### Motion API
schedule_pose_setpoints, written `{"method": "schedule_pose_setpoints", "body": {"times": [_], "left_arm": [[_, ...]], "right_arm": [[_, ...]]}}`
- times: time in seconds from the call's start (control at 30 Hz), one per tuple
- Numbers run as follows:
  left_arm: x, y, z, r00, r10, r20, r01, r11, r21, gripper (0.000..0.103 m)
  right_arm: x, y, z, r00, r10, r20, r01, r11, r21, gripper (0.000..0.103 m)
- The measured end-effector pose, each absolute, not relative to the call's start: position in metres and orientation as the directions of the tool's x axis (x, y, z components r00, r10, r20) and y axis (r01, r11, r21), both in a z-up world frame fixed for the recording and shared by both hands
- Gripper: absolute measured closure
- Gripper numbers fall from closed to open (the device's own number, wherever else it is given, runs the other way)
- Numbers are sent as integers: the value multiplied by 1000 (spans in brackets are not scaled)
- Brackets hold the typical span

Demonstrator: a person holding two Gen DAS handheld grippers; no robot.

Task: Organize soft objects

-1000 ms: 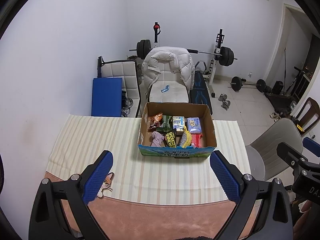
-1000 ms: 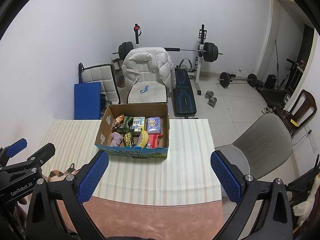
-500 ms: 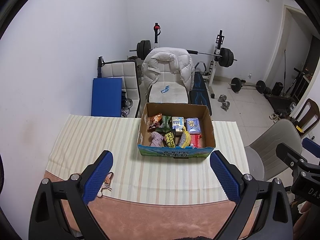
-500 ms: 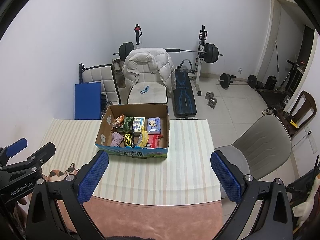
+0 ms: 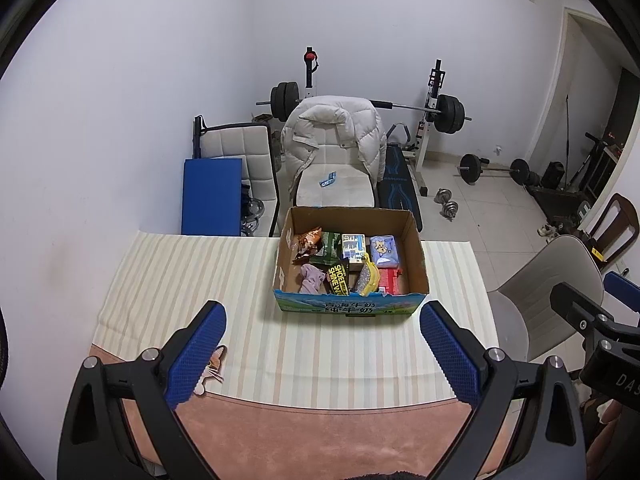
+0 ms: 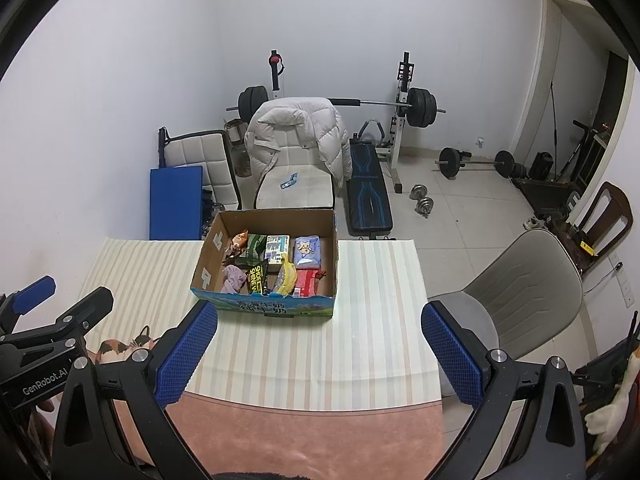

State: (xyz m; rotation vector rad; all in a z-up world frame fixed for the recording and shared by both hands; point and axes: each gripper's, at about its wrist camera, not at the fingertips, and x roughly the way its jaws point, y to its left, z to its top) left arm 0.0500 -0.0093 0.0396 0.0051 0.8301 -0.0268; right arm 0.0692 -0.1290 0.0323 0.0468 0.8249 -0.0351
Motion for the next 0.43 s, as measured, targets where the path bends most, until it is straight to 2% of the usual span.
{"method": "schedule_pose_setpoints", "body": {"times": [0.43], "left_arm": [[49, -13, 45, 681, -24, -732, 33, 999, -3, 3]], "right_arm": [[67, -130, 37, 684, -21, -729, 49, 999, 17, 0]]}}
